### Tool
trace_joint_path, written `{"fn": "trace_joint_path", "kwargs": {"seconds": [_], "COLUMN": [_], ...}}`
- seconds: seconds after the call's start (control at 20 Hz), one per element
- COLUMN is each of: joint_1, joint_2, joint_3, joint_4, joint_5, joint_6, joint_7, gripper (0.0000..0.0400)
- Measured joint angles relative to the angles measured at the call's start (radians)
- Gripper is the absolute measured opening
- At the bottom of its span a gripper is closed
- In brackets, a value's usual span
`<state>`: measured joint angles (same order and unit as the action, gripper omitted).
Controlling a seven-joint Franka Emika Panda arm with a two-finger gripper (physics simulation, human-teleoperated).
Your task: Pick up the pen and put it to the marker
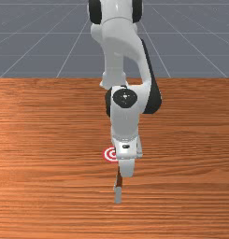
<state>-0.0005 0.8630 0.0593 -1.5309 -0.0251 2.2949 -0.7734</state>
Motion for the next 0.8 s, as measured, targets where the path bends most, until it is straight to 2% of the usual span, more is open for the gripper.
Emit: {"fn": "trace_joint_path", "kwargs": {"seconds": [0.15,0.2,0.25,0.3,0.35,0.4,0.45,0.5,0.6,0.8], "joint_1": [0.021,0.026,0.027,0.028,0.035,0.038,0.028,0.032,0.029,0.029], "joint_2": [0.002,0.003,0.006,0.008,0.01,0.014,0.017,0.016,0.028,0.059], "joint_3": [-0.002,-0.001,0.003,0.003,-0.002,-0.006,0.006,0.002,0.005,0.007], "joint_4": [0.003,0.005,0.008,0.008,0.014,0.022,0.027,0.026,0.051,0.109], "joint_5": [0.009,0.009,0.004,0.002,-0.011,-0.015,-0.006,-0.007,-0.003,-0.011], "joint_6": [0.0,0.0,0.001,0.001,-0.004,-0.008,-0.009,-0.011,-0.035,-0.053], "joint_7": [0.05,0.056,0.039,0.038,0.033,0.037,0.016,0.027,0.023,0.001], "gripper": [0.04,0.0243,0.0147,0.009,0.0054,0.019,0.0273,0.0323,0.0371,0.0396]}}
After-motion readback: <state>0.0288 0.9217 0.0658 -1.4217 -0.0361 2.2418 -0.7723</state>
